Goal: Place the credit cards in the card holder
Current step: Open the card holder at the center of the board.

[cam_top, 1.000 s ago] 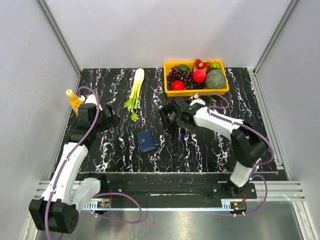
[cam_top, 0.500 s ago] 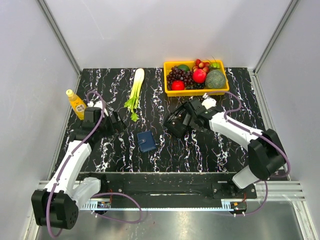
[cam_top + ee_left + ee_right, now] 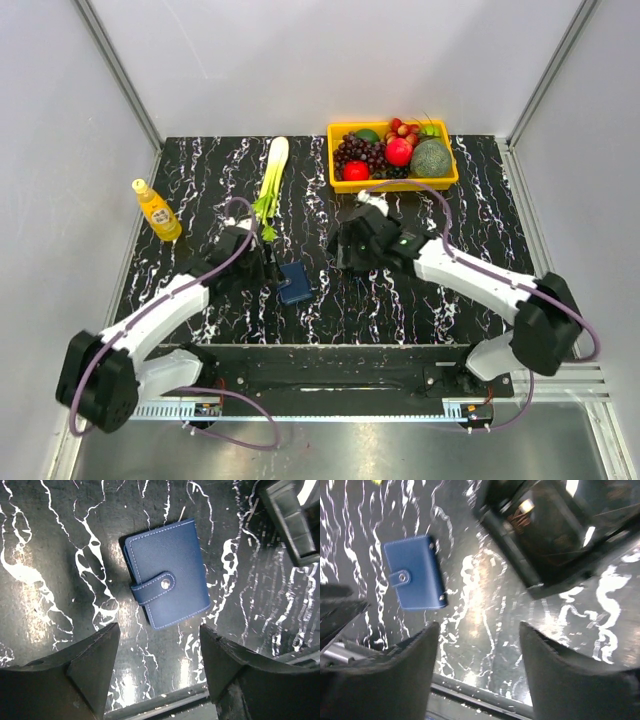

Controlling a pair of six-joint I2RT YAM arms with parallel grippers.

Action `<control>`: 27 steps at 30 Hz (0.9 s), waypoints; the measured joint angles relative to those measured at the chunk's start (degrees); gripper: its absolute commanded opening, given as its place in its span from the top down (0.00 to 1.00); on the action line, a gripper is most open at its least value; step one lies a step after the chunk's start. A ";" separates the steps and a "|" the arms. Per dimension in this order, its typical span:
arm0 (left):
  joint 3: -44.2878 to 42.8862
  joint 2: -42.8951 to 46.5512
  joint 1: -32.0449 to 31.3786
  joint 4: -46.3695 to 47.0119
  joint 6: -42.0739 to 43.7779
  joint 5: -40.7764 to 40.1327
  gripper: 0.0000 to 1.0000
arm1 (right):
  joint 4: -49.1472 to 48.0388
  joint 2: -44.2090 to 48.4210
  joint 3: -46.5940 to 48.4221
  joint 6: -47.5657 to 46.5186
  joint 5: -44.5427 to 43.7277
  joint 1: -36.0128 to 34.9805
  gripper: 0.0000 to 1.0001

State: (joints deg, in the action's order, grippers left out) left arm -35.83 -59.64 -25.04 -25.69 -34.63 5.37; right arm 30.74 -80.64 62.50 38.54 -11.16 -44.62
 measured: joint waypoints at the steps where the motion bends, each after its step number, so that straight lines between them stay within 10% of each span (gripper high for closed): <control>1: -0.50 -1.68 -0.90 0.11 -0.33 -0.74 0.31 | -0.85 -1.51 0.04 0.28 1.33 -1.27 0.39; 27: -10.51 -21.55 -4.24 2.80 17.90 -2.91 0.31 | -22.10 -12.85 -8.04 10.23 20.79 -3.13 0.39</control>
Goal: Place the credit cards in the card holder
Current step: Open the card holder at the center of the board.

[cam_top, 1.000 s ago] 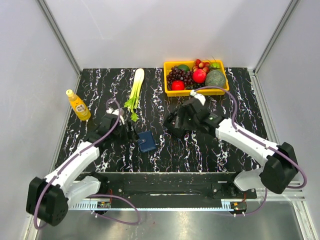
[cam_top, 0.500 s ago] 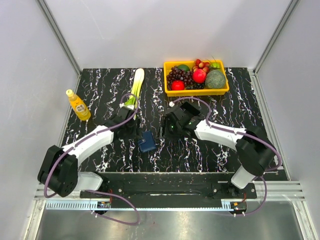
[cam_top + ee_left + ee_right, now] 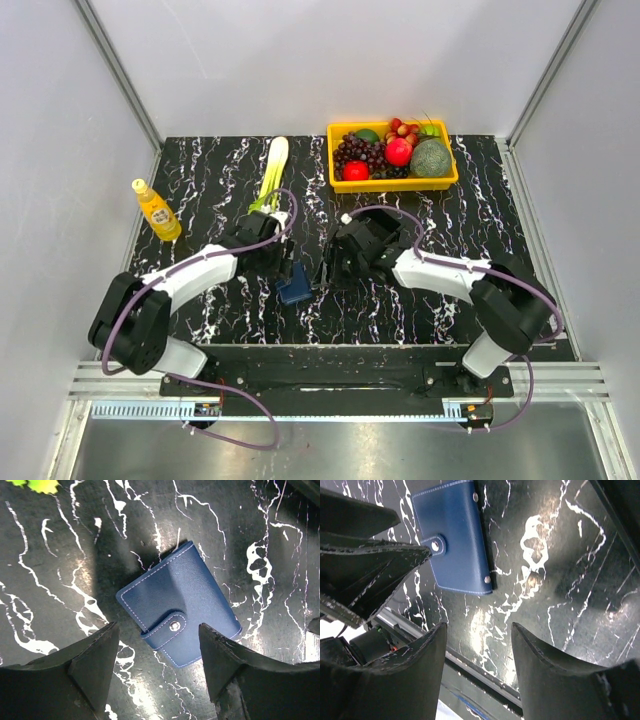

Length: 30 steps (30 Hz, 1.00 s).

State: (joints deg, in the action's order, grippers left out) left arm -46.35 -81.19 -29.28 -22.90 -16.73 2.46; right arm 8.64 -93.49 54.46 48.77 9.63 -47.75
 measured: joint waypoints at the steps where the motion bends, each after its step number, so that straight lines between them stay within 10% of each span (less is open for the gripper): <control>1: 0.11 -0.37 -0.02 0.22 0.33 0.55 0.31 | 0.02 0.55 -0.66 0.02 0.22 0.00 0.39; 30: 4.98 -0.96 -2.84 7.15 -3.39 7.54 0.55 | 1.16 6.75 -6.08 -1.20 1.40 0.00 0.38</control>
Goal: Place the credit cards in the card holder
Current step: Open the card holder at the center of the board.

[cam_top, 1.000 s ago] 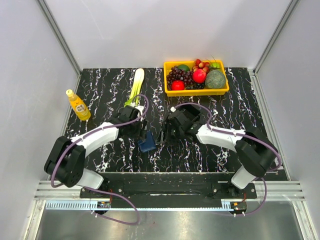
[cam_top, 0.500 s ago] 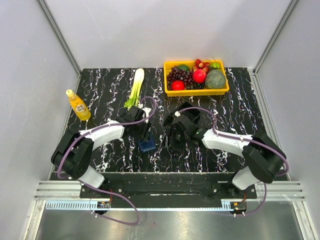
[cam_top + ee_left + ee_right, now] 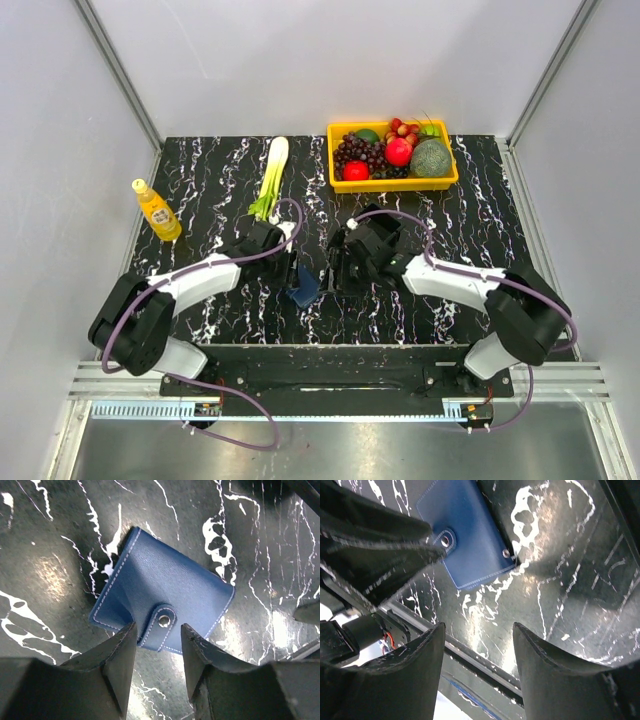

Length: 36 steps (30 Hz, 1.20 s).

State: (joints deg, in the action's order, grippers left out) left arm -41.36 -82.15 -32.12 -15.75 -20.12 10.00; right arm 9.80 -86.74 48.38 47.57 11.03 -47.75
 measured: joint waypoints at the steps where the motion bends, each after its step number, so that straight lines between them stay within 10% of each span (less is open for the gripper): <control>1: 0.24 0.44 -0.02 -0.13 -0.24 0.44 0.55 | 0.09 -0.92 0.96 -0.09 -0.02 0.00 0.38; 11: 1.66 1.49 -0.07 -0.04 -0.87 4.83 0.54 | 2.71 -12.20 12.39 -2.75 -2.60 0.00 0.41; 29: 3.93 -0.42 0.35 4.35 -3.02 10.91 0.80 | 4.81 -18.18 14.47 -4.79 -4.11 0.02 0.51; 36: 4.46 -1.79 0.83 6.71 -5.05 15.21 0.66 | 5.42 -18.56 15.08 -5.44 -5.44 0.02 0.50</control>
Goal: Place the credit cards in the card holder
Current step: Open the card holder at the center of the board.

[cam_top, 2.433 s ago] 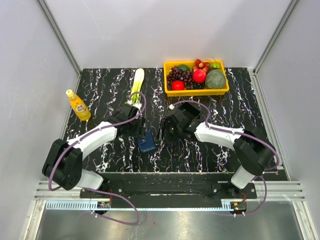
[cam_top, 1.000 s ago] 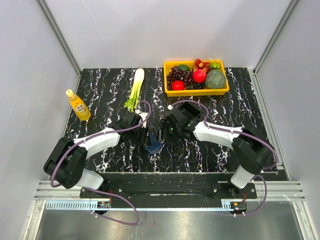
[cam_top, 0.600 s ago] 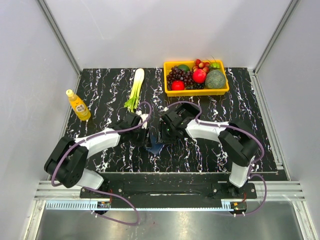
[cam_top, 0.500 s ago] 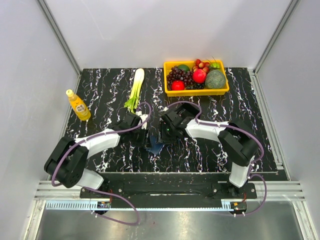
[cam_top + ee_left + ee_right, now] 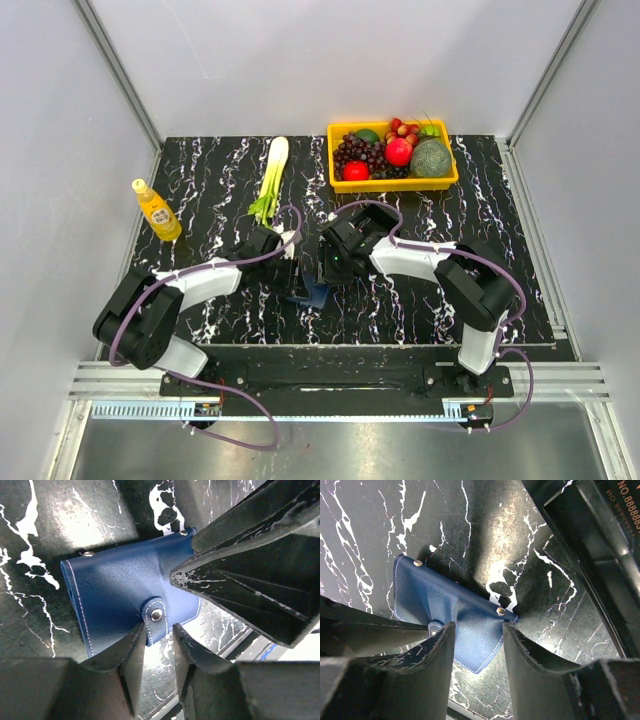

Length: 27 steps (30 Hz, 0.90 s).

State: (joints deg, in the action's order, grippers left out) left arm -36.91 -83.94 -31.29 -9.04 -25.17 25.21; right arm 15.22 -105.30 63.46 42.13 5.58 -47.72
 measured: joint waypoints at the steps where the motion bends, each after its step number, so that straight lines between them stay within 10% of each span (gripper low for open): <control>1: 0.00 -0.02 -0.02 0.20 -0.04 0.39 0.66 | 0.04 -0.02 0.02 0.00 -0.07 0.00 0.50; 13: 0.52 -3.06 -0.11 2.99 -4.44 4.96 1.00 | 0.02 -0.46 0.50 -0.28 -2.25 0.00 0.50; 17: 0.72 -3.17 -0.22 3.30 -4.98 5.18 1.00 | -0.07 -0.55 0.50 -0.26 -2.40 0.00 0.50; 20: 0.72 -3.17 -0.28 3.30 -5.25 4.96 0.74 | -0.13 -0.59 0.50 -0.26 -2.40 -0.02 0.51; 27: 0.63 -2.91 -0.85 3.89 -7.56 5.14 0.75 | -0.55 -0.57 0.22 -0.24 -2.45 -0.07 0.51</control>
State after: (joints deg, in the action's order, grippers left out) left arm -36.27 -86.85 -32.14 -5.15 -32.73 30.35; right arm 14.68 -105.86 63.68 41.89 3.14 -47.79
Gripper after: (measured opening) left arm 0.271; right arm 0.493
